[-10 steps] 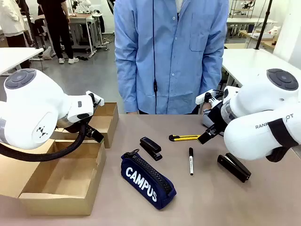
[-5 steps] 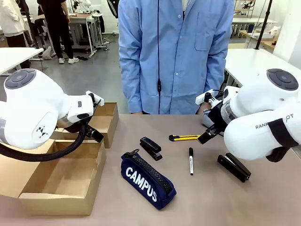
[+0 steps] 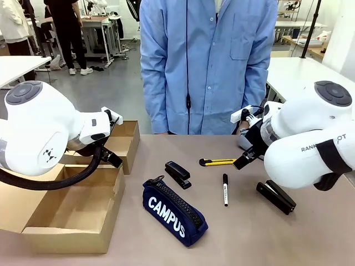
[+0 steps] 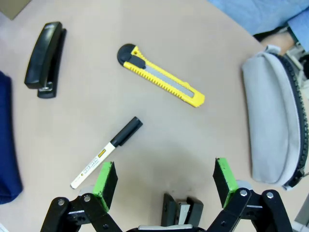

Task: Place items inside the box.
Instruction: Pick up a Pencil pouch or Stapler and place it inside the Mailer Box closest to the robot.

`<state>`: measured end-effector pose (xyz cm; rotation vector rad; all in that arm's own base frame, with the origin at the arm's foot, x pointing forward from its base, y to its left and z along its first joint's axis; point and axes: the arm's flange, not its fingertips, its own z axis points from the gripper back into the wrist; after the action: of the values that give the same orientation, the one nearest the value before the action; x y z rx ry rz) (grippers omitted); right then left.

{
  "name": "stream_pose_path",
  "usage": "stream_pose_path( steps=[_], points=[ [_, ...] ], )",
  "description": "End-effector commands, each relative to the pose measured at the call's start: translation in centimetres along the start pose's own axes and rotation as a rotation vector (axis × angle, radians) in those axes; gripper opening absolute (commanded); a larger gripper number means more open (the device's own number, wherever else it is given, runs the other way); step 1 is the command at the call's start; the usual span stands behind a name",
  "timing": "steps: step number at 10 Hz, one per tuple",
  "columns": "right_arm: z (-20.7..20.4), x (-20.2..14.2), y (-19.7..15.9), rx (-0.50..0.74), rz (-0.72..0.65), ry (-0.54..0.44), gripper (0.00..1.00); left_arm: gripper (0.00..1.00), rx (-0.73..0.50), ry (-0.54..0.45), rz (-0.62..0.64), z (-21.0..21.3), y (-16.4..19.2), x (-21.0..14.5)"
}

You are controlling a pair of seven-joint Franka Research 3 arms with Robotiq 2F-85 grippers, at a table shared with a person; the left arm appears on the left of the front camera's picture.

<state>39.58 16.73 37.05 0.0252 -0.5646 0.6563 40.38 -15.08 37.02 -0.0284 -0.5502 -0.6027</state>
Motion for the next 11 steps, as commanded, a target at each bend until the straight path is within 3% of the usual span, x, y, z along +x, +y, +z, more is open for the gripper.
stream_pose_path(
  steps=[1,3,5,6,8,9,10,11],
  points=[
    [0.0,0.0,0.0,0.000,0.000,0.000,1.00,1.00,0.000,0.000,0.000,0.0,0.0,0.0],
    [6.5,-1.9,-1.3,0.013,-0.033,-0.045,1.00,1.00,-0.008,0.134,0.074,8.0,-2.6,3.2],
    [12.6,-7.0,-1.9,0.156,-0.175,-0.117,1.00,1.00,-0.007,0.295,0.091,15.0,-2.6,5.4],
    [15.3,-11.0,-1.0,0.280,-0.244,-0.206,1.00,1.00,-0.012,0.373,0.145,17.5,-1.7,8.1],
    [17.7,-20.8,0.1,0.462,-0.484,-0.422,1.00,1.00,-0.017,0.630,0.345,19.4,0.2,16.9],
    [17.4,-26.9,0.3,0.524,-0.606,-0.568,1.00,1.00,-0.041,0.730,0.535,18.3,1.5,22.7],
    [15.7,-31.5,0.3,0.547,-0.781,-0.604,1.00,1.00,-0.097,0.658,0.719,16.0,3.1,27.4],
    [20.7,-1.7,-8.6,0.460,-0.497,-0.387,1.00,1.00,0.018,0.570,0.354,18.0,0.9,12.7]
  ],
)
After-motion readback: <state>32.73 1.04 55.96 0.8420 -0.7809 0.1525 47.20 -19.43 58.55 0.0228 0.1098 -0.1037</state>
